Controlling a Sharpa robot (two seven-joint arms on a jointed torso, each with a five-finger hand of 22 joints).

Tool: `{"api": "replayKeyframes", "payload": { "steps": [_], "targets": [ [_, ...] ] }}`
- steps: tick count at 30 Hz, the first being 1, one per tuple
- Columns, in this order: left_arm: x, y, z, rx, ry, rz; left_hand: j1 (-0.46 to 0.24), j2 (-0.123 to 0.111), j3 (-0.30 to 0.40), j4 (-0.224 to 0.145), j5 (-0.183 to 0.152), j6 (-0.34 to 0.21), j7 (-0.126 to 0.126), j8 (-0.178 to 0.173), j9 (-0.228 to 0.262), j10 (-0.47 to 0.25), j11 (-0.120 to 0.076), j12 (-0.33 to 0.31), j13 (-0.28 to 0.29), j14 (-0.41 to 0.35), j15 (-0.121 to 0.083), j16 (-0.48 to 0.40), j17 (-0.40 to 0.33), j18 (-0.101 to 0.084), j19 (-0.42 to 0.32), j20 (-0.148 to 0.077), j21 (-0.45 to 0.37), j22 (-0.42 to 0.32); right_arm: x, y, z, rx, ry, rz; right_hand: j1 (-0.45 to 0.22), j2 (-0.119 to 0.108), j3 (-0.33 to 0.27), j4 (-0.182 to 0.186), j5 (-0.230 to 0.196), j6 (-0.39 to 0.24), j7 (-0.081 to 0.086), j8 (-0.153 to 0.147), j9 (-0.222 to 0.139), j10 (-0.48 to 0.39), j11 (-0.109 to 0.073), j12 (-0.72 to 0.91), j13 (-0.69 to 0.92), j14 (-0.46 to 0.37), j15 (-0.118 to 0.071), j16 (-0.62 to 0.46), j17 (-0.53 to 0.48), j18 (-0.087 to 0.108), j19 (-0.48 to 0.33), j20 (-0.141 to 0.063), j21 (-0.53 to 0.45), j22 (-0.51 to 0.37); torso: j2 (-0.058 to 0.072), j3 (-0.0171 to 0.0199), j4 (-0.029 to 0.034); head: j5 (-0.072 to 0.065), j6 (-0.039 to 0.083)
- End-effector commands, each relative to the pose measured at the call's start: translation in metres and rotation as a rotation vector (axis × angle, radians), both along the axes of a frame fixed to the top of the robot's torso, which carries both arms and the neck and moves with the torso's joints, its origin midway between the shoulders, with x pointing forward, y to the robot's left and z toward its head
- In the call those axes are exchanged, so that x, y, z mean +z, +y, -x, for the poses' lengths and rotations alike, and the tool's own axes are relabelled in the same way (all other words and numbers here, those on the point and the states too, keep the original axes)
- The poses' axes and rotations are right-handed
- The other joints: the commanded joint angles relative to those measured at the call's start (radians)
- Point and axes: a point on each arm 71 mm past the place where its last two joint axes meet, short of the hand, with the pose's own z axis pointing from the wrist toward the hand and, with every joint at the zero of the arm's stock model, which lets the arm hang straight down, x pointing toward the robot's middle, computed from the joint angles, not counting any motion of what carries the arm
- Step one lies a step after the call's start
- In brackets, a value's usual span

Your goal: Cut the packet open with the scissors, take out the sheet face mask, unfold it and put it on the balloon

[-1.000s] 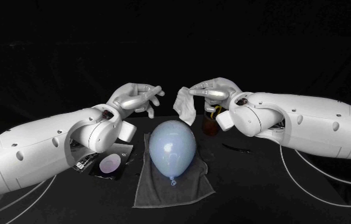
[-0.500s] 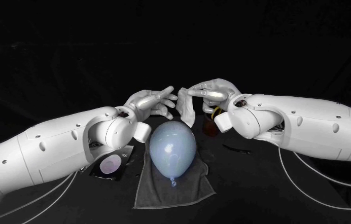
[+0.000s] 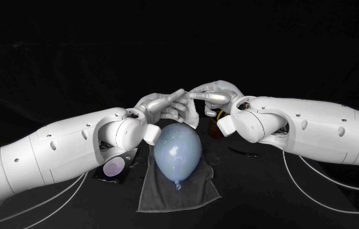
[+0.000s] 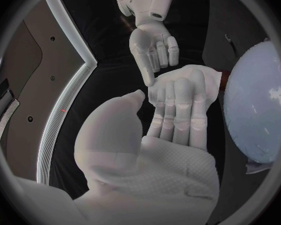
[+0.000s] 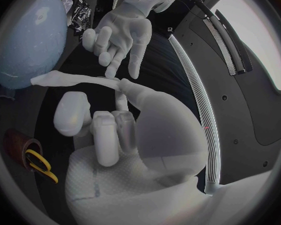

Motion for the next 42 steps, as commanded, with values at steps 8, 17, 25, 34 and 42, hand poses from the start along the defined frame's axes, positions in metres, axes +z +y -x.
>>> {"api": "replayKeyframes", "payload": {
  "steps": [8,17,25,34,42],
  "targets": [
    [0.0016,-0.004,0.0006,0.004,0.009,0.027,0.015,0.001,-0.012,0.0,-0.001,0.016,-0.003,-0.005,-0.007,0.023,-0.001,-0.021,-0.017,0.002,-0.009,-0.012,-0.002,0.015,0.008,-0.002,-0.013,-0.007,0.0,0.0067,0.0022,0.06,-0.011,0.007,-0.001,0.006,0.007,0.001,0.003,0.004,-0.001,0.004,0.038,0.087,-0.005,0.002,0.239,0.102,-0.008,0.003,0.263,0.013,0.002,0.0,-0.006,0.076,0.0,-0.0006,0.0,0.004,-0.001],
    [0.0023,-0.0038,0.0003,0.034,0.011,0.047,0.039,0.015,-0.008,-0.002,-0.001,0.032,-0.007,-0.01,-0.017,0.048,-0.005,-0.046,-0.038,0.002,-0.012,-0.02,-0.002,0.015,0.012,-0.004,-0.024,-0.015,-0.001,0.0084,0.0032,0.075,-0.006,0.01,-0.002,0.006,0.008,0.0,0.003,0.003,-0.001,0.004,0.038,0.087,-0.005,0.001,0.239,0.102,-0.008,0.003,0.263,0.013,0.001,0.0,-0.008,0.075,0.0,0.0001,-0.0003,0.007,-0.002],
    [0.0025,-0.0039,0.0007,0.036,0.011,0.05,0.11,0.021,0.023,-0.014,-0.001,0.046,-0.014,-0.016,-0.027,0.074,-0.011,-0.079,-0.064,0.004,-0.018,-0.026,-0.001,0.015,0.018,-0.007,-0.032,-0.022,-0.0012,0.0087,0.0034,0.078,-0.007,0.012,-0.003,0.006,0.009,-0.001,0.003,0.003,-0.001,0.004,0.038,0.087,-0.005,0.001,0.239,0.102,-0.008,0.003,0.263,0.013,0.001,0.0,-0.007,0.075,0.0,0.0003,0.0,0.006,-0.002],
    [0.0031,-0.0038,0.0009,0.035,0.006,0.055,0.209,0.007,0.09,-0.052,-0.001,0.064,-0.025,-0.012,-0.032,0.11,-0.021,-0.12,-0.096,0.005,-0.025,-0.034,0.001,0.014,0.023,-0.014,-0.035,-0.025,-0.0013,0.0083,0.0026,0.074,-0.01,0.016,-0.003,0.006,0.009,-0.001,0.003,0.003,-0.001,0.004,0.038,0.087,-0.005,0.001,0.239,0.102,-0.008,0.003,0.263,0.013,0.001,0.0,-0.007,0.075,0.0,0.0,0.0,0.005,-0.003],
    [0.0038,-0.0035,0.0011,0.03,-0.002,0.061,0.216,-0.006,0.108,-0.061,-0.001,0.068,-0.023,-0.011,-0.034,0.126,-0.02,-0.142,-0.111,0.002,-0.025,-0.039,0.002,0.013,0.022,-0.015,-0.036,-0.025,-0.0015,0.0077,0.0012,0.068,-0.012,0.018,-0.005,0.006,0.011,-0.002,0.003,0.002,0.0,0.005,0.038,0.087,-0.005,0.001,0.239,0.102,-0.008,0.003,0.263,0.013,0.001,0.0,-0.007,0.076,0.0,0.0002,0.0001,0.004,-0.004]
  ]
}}
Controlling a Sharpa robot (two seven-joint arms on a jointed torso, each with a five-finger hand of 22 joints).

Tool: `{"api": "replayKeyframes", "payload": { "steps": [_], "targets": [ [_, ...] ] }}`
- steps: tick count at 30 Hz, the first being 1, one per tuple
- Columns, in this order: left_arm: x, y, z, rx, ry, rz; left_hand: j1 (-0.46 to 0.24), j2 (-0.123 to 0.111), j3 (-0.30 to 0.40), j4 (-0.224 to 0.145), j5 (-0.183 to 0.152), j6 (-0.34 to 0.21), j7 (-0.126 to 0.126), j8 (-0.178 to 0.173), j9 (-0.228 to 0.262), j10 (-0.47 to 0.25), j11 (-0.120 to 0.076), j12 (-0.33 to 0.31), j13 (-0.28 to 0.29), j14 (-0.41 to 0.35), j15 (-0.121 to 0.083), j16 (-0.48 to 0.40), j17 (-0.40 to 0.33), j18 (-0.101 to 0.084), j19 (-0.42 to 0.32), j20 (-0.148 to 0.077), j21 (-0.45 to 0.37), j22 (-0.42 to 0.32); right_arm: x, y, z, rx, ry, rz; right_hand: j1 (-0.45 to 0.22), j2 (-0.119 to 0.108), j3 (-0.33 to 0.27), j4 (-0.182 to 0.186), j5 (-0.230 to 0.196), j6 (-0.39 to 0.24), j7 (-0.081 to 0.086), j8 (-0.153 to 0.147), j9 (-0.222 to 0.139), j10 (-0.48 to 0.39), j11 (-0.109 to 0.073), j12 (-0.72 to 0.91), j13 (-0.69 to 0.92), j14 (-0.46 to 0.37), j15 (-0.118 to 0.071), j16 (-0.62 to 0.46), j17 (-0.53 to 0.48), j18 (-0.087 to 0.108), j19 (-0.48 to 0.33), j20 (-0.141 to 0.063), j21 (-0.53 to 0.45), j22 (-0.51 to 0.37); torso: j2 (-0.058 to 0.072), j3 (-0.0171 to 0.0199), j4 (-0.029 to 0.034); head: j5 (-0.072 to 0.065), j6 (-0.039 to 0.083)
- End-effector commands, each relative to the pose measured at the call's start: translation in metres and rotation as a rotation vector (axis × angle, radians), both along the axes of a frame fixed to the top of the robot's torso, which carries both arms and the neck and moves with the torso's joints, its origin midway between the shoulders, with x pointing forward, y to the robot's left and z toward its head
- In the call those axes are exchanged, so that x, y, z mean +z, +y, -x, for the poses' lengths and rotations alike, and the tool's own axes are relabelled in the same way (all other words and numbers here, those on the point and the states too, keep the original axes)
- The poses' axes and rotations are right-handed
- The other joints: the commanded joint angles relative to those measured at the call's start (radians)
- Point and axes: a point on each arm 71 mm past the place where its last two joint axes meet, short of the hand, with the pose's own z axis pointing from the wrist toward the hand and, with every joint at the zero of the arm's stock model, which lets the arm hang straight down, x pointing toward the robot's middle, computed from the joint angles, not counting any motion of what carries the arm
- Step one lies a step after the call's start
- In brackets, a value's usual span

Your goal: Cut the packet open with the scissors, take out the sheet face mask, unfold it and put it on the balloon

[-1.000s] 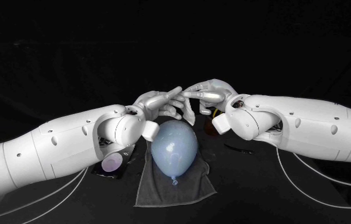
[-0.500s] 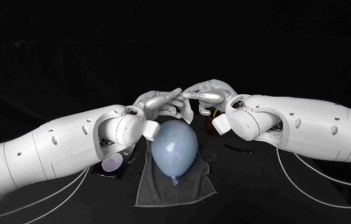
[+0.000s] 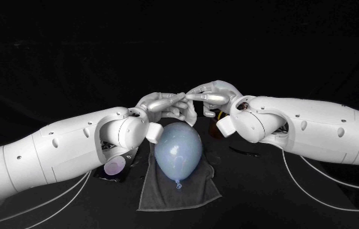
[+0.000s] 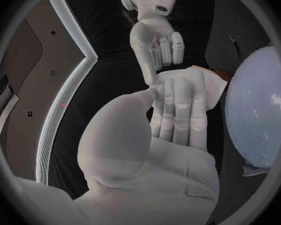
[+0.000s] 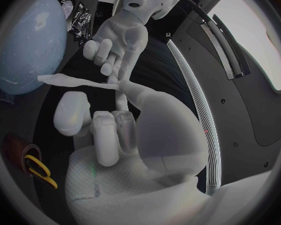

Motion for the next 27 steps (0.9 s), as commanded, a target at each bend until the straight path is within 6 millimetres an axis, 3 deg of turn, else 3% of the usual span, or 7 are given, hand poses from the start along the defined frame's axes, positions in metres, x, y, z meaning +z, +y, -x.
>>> {"api": "replayKeyframes", "payload": {
  "steps": [1,6,11,14,17,23,27],
  "targets": [
    [0.0046,-0.0022,0.0004,-0.007,-0.027,0.027,-0.007,-0.006,0.002,0.011,-0.001,0.004,0.006,0.0,-0.002,0.009,0.003,-0.012,-0.005,-0.004,-0.004,-0.008,0.001,0.009,0.001,-0.002,-0.005,-0.002,-0.0008,0.0014,0.0004,0.017,-0.003,0.006,-0.001,0.01,0.005,-0.001,0.002,0.005,0.0,0.003,0.025,0.089,-0.007,0.003,0.239,0.104,-0.01,0.004,0.264,0.014,0.001,0.0,-0.002,0.075,0.0,0.0,0.0,-0.001,0.0],
    [0.0051,-0.0025,0.0008,-0.014,-0.032,0.032,-0.092,-0.037,-0.044,0.068,-0.002,-0.001,0.017,-0.008,-0.009,0.018,0.013,-0.026,-0.014,-0.008,0.005,-0.011,0.003,0.008,-0.004,0.004,-0.012,-0.006,-0.0009,0.0011,0.0001,0.016,-0.004,0.008,-0.001,0.01,0.005,-0.001,0.002,0.005,0.0,0.003,0.025,0.089,-0.007,0.003,0.239,0.104,-0.01,0.004,0.264,0.014,0.001,0.0,-0.002,0.075,0.0,-0.0001,0.0,-0.001,0.002],
    [0.0054,-0.0019,0.0007,-0.016,-0.035,0.036,-0.195,-0.027,-0.105,0.069,-0.002,0.001,0.02,-0.02,-0.022,0.022,0.016,-0.037,-0.02,-0.011,0.009,-0.012,0.006,0.009,-0.004,0.009,-0.021,-0.012,-0.001,0.0007,0.0,0.015,-0.004,0.009,-0.003,0.011,0.007,-0.002,0.002,0.005,0.0,0.003,0.025,0.089,-0.007,0.004,0.239,0.104,-0.01,0.004,0.264,0.014,0.001,0.0,-0.002,0.076,0.0,0.0003,-0.0005,-0.002,0.002],
    [0.0055,-0.001,0.0005,-0.019,-0.037,0.037,-0.212,-0.03,-0.125,0.068,-0.002,0.001,0.02,-0.023,-0.025,0.022,0.017,-0.039,-0.021,-0.013,0.009,-0.013,0.008,0.01,-0.003,0.01,-0.024,-0.014,-0.001,0.0005,0.0,0.014,-0.004,0.009,-0.003,0.011,0.007,-0.002,0.002,0.005,0.0,0.003,0.025,0.089,-0.007,0.004,0.239,0.104,-0.01,0.004,0.264,0.014,0.001,0.0,-0.002,0.076,0.0,0.0004,-0.0005,-0.001,0.002],
    [0.0054,-0.0005,0.0004,-0.022,-0.039,0.036,-0.199,-0.04,-0.137,0.064,-0.002,-0.002,0.022,-0.026,-0.028,0.018,0.018,-0.043,-0.022,-0.016,0.01,-0.013,0.009,0.01,-0.004,0.011,-0.027,-0.016,-0.001,0.0004,0.0,0.012,-0.003,0.008,-0.003,0.011,0.007,-0.002,0.002,0.005,0.0,0.003,0.025,0.089,-0.007,0.004,0.239,0.104,-0.01,0.004,0.264,0.014,0.001,0.0,-0.002,0.076,0.0,0.0005,-0.0003,-0.002,0.002],
    [0.0053,0.0008,0.0001,-0.034,-0.049,0.024,-0.109,-0.062,-0.158,0.049,-0.001,-0.012,0.029,-0.034,-0.036,0.004,0.024,-0.051,-0.024,-0.03,0.015,-0.012,0.013,0.009,-0.008,0.014,-0.035,-0.021,-0.0012,-0.0005,-0.0001,0.003,0.005,0.0,-0.005,0.012,0.008,-0.002,0.002,0.005,0.001,0.004,0.026,0.089,-0.006,0.003,0.238,0.104,-0.009,0.004,0.264,0.014,0.002,0.0,0.0,0.077,0.0,0.0,-0.0003,-0.003,0.0],
    [0.0051,0.0018,-0.0003,-0.038,-0.056,0.017,-0.01,-0.054,-0.136,0.01,-0.001,-0.009,0.024,-0.033,-0.038,-0.004,0.019,-0.058,-0.027,-0.038,0.012,-0.01,0.015,0.01,-0.009,0.014,-0.036,-0.021,-0.0015,-0.001,0.0,-0.002,0.013,-0.008,-0.007,0.013,0.009,-0.001,0.002,0.004,0.001,0.004,0.026,0.089,-0.006,0.003,0.239,0.104,-0.009,0.004,0.264,0.014,0.002,0.0,0.0,0.077,0.0,-0.0002,0.0,-0.002,-0.001]
  ]
}}
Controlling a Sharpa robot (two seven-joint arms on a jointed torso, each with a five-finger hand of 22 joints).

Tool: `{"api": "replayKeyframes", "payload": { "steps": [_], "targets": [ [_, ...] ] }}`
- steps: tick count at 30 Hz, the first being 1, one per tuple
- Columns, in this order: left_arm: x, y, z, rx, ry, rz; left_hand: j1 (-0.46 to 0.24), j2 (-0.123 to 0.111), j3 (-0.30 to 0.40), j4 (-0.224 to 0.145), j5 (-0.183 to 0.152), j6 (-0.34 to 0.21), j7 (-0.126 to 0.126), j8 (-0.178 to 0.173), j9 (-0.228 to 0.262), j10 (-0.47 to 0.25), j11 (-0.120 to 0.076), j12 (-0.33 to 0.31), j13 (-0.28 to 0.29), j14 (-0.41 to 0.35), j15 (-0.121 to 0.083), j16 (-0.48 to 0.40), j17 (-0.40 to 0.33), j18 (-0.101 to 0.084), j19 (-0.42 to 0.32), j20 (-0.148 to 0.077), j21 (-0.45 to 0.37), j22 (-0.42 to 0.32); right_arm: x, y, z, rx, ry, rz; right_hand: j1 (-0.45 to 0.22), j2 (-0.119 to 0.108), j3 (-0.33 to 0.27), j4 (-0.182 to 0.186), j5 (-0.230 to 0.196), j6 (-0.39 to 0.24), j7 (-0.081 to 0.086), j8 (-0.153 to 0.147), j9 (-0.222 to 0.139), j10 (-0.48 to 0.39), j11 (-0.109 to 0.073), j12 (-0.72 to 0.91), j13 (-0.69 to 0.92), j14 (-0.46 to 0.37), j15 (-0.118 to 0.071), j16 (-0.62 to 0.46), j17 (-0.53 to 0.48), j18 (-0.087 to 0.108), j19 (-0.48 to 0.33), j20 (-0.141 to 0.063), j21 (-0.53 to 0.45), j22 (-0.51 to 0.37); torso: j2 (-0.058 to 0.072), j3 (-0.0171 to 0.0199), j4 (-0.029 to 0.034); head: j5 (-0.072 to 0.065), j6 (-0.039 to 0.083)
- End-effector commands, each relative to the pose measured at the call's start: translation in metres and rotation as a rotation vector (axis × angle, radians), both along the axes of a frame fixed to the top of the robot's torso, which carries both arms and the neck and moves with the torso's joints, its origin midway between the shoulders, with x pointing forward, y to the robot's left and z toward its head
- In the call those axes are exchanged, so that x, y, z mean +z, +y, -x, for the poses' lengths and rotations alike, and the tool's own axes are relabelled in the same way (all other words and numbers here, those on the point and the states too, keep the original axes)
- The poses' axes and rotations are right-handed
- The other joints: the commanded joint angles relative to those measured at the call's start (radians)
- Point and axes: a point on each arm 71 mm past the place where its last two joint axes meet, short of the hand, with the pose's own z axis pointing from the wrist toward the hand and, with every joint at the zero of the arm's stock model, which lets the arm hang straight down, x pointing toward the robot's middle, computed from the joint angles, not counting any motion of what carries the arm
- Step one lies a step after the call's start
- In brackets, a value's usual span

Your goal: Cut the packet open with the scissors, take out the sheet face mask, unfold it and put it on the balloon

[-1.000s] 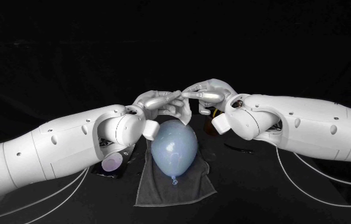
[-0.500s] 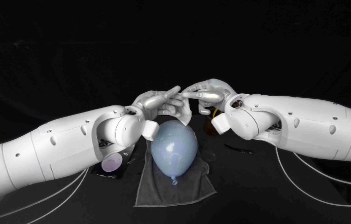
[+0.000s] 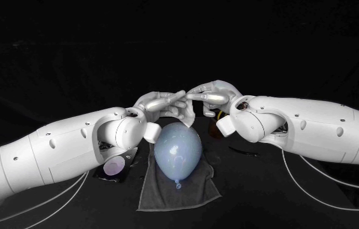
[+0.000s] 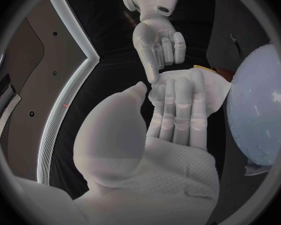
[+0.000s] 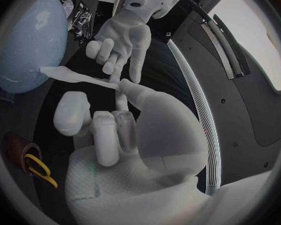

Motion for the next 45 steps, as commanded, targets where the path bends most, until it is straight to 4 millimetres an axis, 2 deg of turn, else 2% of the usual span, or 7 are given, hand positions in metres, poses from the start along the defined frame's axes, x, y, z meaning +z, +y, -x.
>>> {"api": "replayKeyframes", "payload": {
  "steps": [1,6,14,27,35,45],
  "targets": [
    [0.004,-0.0021,0.0003,-0.033,-0.038,0.009,0.049,0.006,0.013,-0.022,-0.001,0.004,-0.002,-0.003,-0.002,-0.012,-0.004,-0.008,-0.003,-0.01,-0.003,0.0,0.001,0.013,-0.002,0.006,-0.005,-0.001,-0.0012,0.0003,0.0006,0.002,0.014,-0.011,-0.002,0.007,0.007,0.001,0.007,0.008,0.001,0.007,0.026,0.089,-0.006,0.004,0.239,0.104,-0.009,0.004,0.263,0.014,0.002,0.0,0.001,0.077,0.0,-0.0007,0.0006,0.0,-0.001],
    [0.0041,-0.0012,-0.0001,-0.035,-0.047,0.004,0.089,0.005,0.025,-0.039,-0.001,0.011,-0.005,-0.001,-0.003,-0.017,-0.004,-0.015,-0.007,-0.017,-0.003,0.001,0.003,0.012,-0.004,0.005,-0.003,0.001,-0.0016,0.0002,0.0007,0.001,0.024,-0.019,-0.002,0.008,0.007,0.001,0.007,0.008,0.001,0.007,0.026,0.089,-0.006,0.004,0.239,0.104,-0.009,0.004,0.263,0.014,0.002,0.0,0.0,0.077,0.0,-0.0007,0.0005,0.001,-0.001],
    [0.0043,-0.0007,-0.0004,-0.034,-0.056,0.0,0.096,0.007,0.027,-0.04,-0.001,0.017,-0.006,0.001,-0.004,-0.016,-0.005,-0.017,-0.008,-0.019,-0.004,0.002,0.003,0.012,-0.005,0.004,-0.001,0.002,-0.0023,0.0023,0.0024,0.028,0.045,-0.036,-0.007,0.01,0.009,0.002,0.007,0.007,0.001,0.008,0.026,0.089,-0.006,0.005,0.239,0.104,-0.009,0.004,0.263,0.014,0.002,0.0,0.001,0.077,0.001,-0.0011,0.0004,0.002,0.0],
    [0.0026,0.0,-0.0015,-0.029,-0.045,-0.017,0.066,0.017,0.008,0.003,-0.002,0.028,-0.009,0.006,-0.007,0.001,-0.007,-0.011,-0.007,-0.013,-0.005,0.017,0.01,0.012,-0.005,0.004,0.007,0.008,-0.0016,0.0057,0.0066,0.077,0.06,-0.072,-0.012,0.012,0.01,0.003,0.007,0.005,0.002,0.009,0.027,0.09,-0.005,0.007,0.241,0.104,-0.009,0.004,0.263,0.015,0.001,0.0,-0.002,0.077,0.0,-0.0005,0.0001,0.004,0.002],
    [-0.0005,-0.0012,-0.0006,-0.042,-0.025,-0.056,0.038,0.011,-0.024,0.04,-0.002,0.042,-0.015,0.016,-0.006,0.018,-0.013,0.001,0.0,0.0,-0.01,0.034,0.016,0.013,0.002,0.001,0.017,0.014,-0.0001,0.0049,0.0066,0.07,0.044,-0.083,-0.013,0.012,0.01,0.003,0.007,0.005,0.002,0.009,0.027,0.09,-0.005,0.008,0.242,0.104,-0.009,0.004,0.263,0.015,0.001,0.0,-0.002,0.077,0.001,-0.0006,0.0001,0.003,0.0],
    [-0.0019,-0.0021,0.0009,-0.067,-0.019,-0.065,0.003,0.007,-0.058,0.043,-0.002,0.045,-0.017,0.019,-0.008,0.023,-0.014,0.007,0.005,0.004,-0.012,0.043,0.02,0.012,0.005,-0.001,0.023,0.018,-0.0001,0.0016,0.0041,0.053,0.036,-0.082,-0.014,0.013,0.011,0.003,0.007,0.004,0.002,0.01,0.027,0.089,-0.005,0.006,0.24,0.104,-0.009,0.004,0.263,0.014,0.001,0.001,-0.001,0.077,0.0,-0.001,-0.0003,0.003,-0.002]
  ]
}}
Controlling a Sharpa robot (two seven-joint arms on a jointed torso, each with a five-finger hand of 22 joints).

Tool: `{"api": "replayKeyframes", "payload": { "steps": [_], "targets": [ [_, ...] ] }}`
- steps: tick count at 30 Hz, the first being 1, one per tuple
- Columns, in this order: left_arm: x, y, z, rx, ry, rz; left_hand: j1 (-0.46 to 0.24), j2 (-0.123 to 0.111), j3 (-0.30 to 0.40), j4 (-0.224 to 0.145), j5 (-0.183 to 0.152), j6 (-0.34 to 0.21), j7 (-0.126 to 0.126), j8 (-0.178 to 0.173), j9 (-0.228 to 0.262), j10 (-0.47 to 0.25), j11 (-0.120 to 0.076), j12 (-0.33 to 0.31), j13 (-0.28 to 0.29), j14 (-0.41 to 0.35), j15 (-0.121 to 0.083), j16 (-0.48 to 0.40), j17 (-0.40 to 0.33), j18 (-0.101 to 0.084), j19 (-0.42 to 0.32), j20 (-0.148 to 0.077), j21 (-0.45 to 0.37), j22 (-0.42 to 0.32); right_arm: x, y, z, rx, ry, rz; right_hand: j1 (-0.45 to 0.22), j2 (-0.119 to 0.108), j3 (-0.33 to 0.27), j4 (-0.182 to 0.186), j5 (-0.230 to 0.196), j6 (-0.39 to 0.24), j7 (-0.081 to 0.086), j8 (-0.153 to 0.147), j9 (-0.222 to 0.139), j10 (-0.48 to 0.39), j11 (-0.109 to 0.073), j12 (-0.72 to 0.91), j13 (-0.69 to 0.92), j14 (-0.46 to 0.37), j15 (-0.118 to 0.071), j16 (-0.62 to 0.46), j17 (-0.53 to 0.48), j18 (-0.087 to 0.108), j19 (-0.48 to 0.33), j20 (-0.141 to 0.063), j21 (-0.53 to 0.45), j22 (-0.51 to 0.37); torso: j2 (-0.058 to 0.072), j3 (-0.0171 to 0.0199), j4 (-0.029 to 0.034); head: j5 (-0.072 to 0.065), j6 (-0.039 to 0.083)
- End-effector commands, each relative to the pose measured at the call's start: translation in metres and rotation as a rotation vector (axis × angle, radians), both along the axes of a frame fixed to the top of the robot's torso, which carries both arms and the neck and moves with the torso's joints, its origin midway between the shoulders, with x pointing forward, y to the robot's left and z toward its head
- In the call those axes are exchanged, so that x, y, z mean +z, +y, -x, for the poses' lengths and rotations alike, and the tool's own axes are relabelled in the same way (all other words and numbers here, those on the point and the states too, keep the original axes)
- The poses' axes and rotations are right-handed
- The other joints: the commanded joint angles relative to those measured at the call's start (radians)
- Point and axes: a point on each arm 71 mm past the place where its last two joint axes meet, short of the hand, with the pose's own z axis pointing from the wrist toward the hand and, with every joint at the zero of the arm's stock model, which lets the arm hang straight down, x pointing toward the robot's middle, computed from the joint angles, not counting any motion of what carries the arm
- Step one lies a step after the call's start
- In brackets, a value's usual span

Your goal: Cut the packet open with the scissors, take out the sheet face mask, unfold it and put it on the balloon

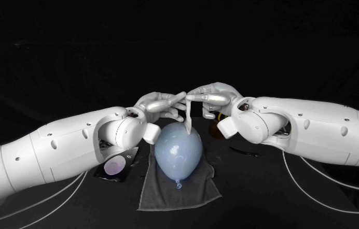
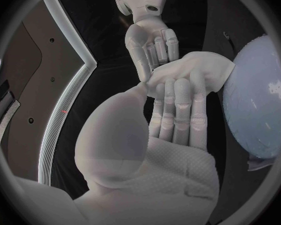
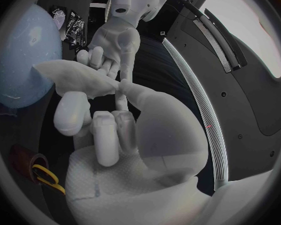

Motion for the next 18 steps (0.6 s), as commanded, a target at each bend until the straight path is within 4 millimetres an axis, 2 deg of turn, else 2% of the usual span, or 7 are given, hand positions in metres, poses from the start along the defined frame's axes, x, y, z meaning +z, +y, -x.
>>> {"api": "replayKeyframes", "payload": {
  "steps": [1,4,10,16,18],
  "targets": [
    [0.0,-0.0038,0.0025,-0.041,-0.002,-0.006,-0.008,-0.001,-0.007,-0.002,-0.002,0.008,-0.002,0.004,0.0,0.008,0.0,0.003,0.002,0.008,0.0,0.004,0.002,0.02,0.005,-0.001,0.006,0.001,0.0019,0.0002,-0.0006,0.009,-0.017,-0.016,-0.006,0.005,0.008,-0.001,0.007,0.004,-0.001,0.005,0.027,0.091,-0.007,0.005,0.239,0.102,-0.007,0.005,0.263,0.012,0.001,0.001,-0.001,0.077,0.0,-0.0004,-0.0006,0.0,-0.001],
    [0.0004,-0.0042,0.003,-0.047,-0.009,0.001,-0.003,0.001,-0.008,-0.004,-0.002,0.007,-0.004,0.004,-0.001,0.006,-0.002,0.003,0.002,0.007,-0.001,0.005,0.002,0.02,0.004,-0.001,0.007,0.001,0.0018,-0.0007,-0.0012,0.006,-0.019,-0.014,-0.006,0.005,0.008,-0.001,0.007,0.004,-0.001,0.005,0.027,0.091,-0.007,0.005,0.239,0.102,-0.007,0.005,0.263,0.012,0.001,0.001,-0.001,0.077,0.0,-0.0008,-0.0003,-0.001,-0.001],
    [0.0017,-0.005,0.0042,-0.052,-0.023,0.021,0.053,0.024,0.007,-0.016,-0.001,0.004,-0.01,0.002,-0.004,-0.001,-0.006,-0.005,0.0,-0.002,-0.004,0.006,0.003,0.02,-0.003,-0.002,0.008,0.004,0.0015,-0.0015,-0.0022,0.004,-0.018,-0.009,-0.006,0.005,0.008,-0.001,0.007,0.004,-0.001,0.005,0.027,0.091,-0.007,0.005,0.239,0.102,-0.007,0.005,0.263,0.012,0.001,0.001,-0.001,0.077,0.0,-0.0009,0.0004,0.0,-0.001],
    [0.0028,-0.0062,0.0048,-0.049,-0.033,0.038,0.127,0.061,0.045,-0.033,-0.001,0.007,-0.012,0.002,-0.007,-0.003,-0.008,-0.021,-0.009,-0.012,-0.005,0.006,0.004,0.02,-0.012,-0.004,0.013,0.009,0.0016,-0.0008,-0.0007,0.023,-0.026,0.009,-0.008,0.006,0.008,-0.001,0.007,0.003,-0.001,0.005,0.027,0.09,-0.007,0.004,0.239,0.102,-0.006,0.005,0.263,0.011,0.002,0.001,0.001,0.078,0.0,-0.0011,0.0003,0.001,-0.003],
    [0.003,-0.0064,0.0049,-0.048,-0.035,0.041,0.138,0.066,0.053,-0.035,-0.001,0.008,-0.012,0.002,-0.008,-0.001,-0.007,-0.025,-0.011,-0.013,-0.005,0.006,0.004,0.02,-0.013,-0.004,0.015,0.011,0.0016,-0.0006,0.0,0.03,-0.027,0.013,-0.008,0.006,0.009,-0.002,0.007,0.002,-0.001,0.005,0.027,0.091,-0.007,0.005,0.239,0.102,-0.006,0.005,0.263,0.012,0.002,0.001,0.0,0.078,0.0,-0.0007,-0.0002,0.001,-0.004]
  ]
}}
